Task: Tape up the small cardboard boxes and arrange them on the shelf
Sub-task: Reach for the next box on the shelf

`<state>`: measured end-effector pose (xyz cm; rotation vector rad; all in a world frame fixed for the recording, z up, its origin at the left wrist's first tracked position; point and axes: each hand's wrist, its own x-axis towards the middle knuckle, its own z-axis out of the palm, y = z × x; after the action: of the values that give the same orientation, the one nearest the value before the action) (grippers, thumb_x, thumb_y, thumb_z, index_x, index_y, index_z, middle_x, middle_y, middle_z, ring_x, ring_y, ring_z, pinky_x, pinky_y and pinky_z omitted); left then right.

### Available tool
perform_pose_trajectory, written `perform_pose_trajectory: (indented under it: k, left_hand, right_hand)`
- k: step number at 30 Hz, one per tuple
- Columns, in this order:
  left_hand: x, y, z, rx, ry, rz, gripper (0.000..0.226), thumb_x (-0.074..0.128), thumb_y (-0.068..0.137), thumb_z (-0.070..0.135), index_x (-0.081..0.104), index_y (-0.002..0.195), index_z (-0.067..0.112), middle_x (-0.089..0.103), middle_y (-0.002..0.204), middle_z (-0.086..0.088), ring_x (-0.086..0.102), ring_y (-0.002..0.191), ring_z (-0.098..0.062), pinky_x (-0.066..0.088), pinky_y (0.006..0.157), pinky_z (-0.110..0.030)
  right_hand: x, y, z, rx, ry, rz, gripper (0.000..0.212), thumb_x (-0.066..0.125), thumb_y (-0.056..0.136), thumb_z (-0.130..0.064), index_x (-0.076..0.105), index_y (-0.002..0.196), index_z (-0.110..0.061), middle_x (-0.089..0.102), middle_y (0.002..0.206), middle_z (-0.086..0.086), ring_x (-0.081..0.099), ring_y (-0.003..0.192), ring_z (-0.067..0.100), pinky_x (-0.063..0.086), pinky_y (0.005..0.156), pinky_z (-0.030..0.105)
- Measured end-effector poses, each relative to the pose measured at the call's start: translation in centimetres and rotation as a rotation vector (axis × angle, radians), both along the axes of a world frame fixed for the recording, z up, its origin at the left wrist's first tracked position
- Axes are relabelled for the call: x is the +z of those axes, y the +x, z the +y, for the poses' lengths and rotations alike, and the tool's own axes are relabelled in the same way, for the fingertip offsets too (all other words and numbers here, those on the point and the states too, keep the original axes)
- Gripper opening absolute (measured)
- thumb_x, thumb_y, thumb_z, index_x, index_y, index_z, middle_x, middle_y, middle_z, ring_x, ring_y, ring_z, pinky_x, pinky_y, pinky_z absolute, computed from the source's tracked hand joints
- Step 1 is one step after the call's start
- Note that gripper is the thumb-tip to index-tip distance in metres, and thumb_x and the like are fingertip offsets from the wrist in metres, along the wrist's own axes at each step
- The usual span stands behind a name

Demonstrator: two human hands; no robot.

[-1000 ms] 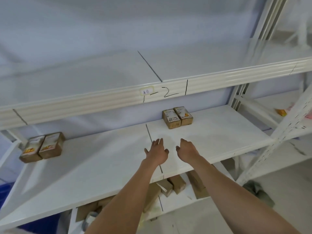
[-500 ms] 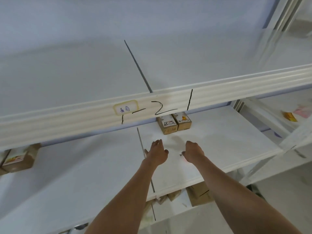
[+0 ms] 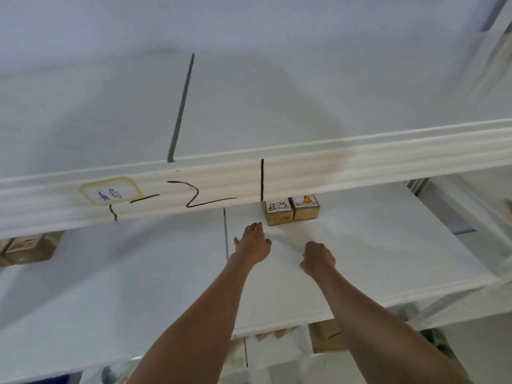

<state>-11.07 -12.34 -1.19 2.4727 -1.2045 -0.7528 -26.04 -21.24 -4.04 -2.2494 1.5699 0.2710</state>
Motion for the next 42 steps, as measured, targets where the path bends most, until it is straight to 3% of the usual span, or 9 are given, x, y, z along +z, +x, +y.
perform_pose_trajectory:
  k: [5, 9, 13, 20, 26, 33, 36, 39, 42]
  left_hand:
    - [-0.3, -0.9, -2.2, 0.006, -0.006, 0.023, 0.066, 0.047, 0.103, 0.024, 0.016, 0.160, 0.012, 0.017, 0.167, -0.005, 0.018, 0.153, -0.024, 0.016, 0.122, -0.059]
    - [-0.9, -1.3, -3.3, 0.088, -0.092, 0.118, 0.066, 0.049, 0.102, 0.020, 0.018, 0.160, 0.011, 0.023, 0.165, -0.007, 0.028, 0.149, -0.028, 0.027, 0.120, -0.051]
    - [-0.9, -0.8, -4.3, 0.368, -0.272, 0.442, 0.052, 0.045, 0.103, 0.019, 0.033, 0.153, 0.010, 0.042, 0.154, -0.011, 0.044, 0.136, -0.029, 0.038, 0.093, -0.031]
    - [-1.0, 0.4, -4.9, 0.508, -0.313, 0.568, 0.056, 0.040, 0.103, 0.014, 0.027, 0.158, 0.011, 0.033, 0.162, -0.008, 0.042, 0.137, -0.026, 0.039, 0.106, -0.033]
    - [-1.5, 1.6, -3.6, 0.578, -0.314, 0.612, 0.057, 0.038, 0.104, 0.013, 0.024, 0.160, 0.016, 0.033, 0.161, -0.008, 0.039, 0.141, -0.032, 0.035, 0.117, -0.042]
    - [-1.6, 2.2, -2.2, 0.637, -0.332, 0.692, 0.057, 0.040, 0.104, 0.014, 0.027, 0.159, 0.018, 0.033, 0.161, -0.005, 0.038, 0.143, -0.029, 0.035, 0.117, -0.042]
    - [-1.3, 2.3, -1.4, 0.670, -0.336, 0.721, 0.056, 0.043, 0.105, 0.019, 0.027, 0.159, 0.019, 0.044, 0.153, -0.005, 0.048, 0.132, -0.027, 0.044, 0.105, -0.039]
    - [-1.3, 2.2, -0.2, 0.649, -0.314, 0.689, 0.051, 0.045, 0.106, 0.023, 0.032, 0.155, 0.014, 0.061, 0.124, -0.003, 0.059, 0.094, -0.017, 0.048, 0.073, -0.029]
    - [-1.2, 1.8, 1.4, 0.625, -0.168, 0.578, 0.037, 0.047, 0.105, 0.025, 0.046, 0.140, 0.011, 0.062, 0.128, -0.016, 0.058, 0.093, -0.026, 0.051, 0.077, -0.037]
  right_hand:
    - [-0.3, -2.1, -3.1, -0.032, -0.033, -0.048, 0.021, 0.065, 0.092, -0.010, 0.064, 0.113, -0.011, 0.067, 0.114, 0.007, 0.065, 0.108, 0.027, 0.054, 0.084, 0.033]
    - [0.2, -1.7, -4.5, -0.009, -0.138, -0.056, 0.037, 0.066, 0.096, -0.036, 0.059, 0.121, -0.009, 0.061, 0.123, 0.010, 0.052, 0.121, 0.028, 0.050, 0.090, 0.036]
    - [1.4, 2.1, -5.0, 0.180, -0.239, -0.267, 0.042, 0.052, 0.101, -0.015, 0.044, 0.141, -0.006, 0.046, 0.142, 0.012, 0.044, 0.132, 0.029, 0.048, 0.100, 0.042]
    - [1.7, 8.1, -4.6, 0.592, -0.301, -0.047, 0.079, 0.051, 0.097, -0.013, 0.003, 0.160, -0.003, 0.002, 0.169, 0.015, 0.002, 0.156, 0.030, 0.004, 0.127, 0.046]
    - [1.1, 8.8, -4.0, 0.601, -0.275, 0.054, 0.073, 0.054, 0.095, -0.016, 0.019, 0.157, -0.003, 0.021, 0.164, 0.015, 0.017, 0.153, 0.031, 0.009, 0.127, 0.049]
    - [1.6, 8.3, -1.4, 0.642, -0.212, -0.165, 0.040, 0.058, 0.090, -0.008, 0.055, 0.130, -0.005, 0.052, 0.129, 0.009, 0.048, 0.125, 0.026, 0.049, 0.099, 0.037]
    - [1.8, 7.9, 0.3, 0.625, -0.202, -0.187, 0.032, 0.056, 0.093, -0.012, 0.060, 0.125, -0.008, 0.059, 0.124, 0.007, 0.055, 0.118, 0.025, 0.052, 0.094, 0.037]
    - [2.1, 7.3, 2.0, 0.576, -0.097, -0.222, 0.028, 0.053, 0.096, -0.016, 0.066, 0.120, -0.011, 0.066, 0.118, 0.007, 0.063, 0.109, 0.029, 0.053, 0.089, 0.037]
    - [2.4, 6.5, 2.6, 0.509, 0.001, -0.335, 0.022, 0.048, 0.094, -0.012, 0.068, 0.104, -0.013, 0.068, 0.110, 0.007, 0.065, 0.100, 0.030, 0.051, 0.082, 0.034]
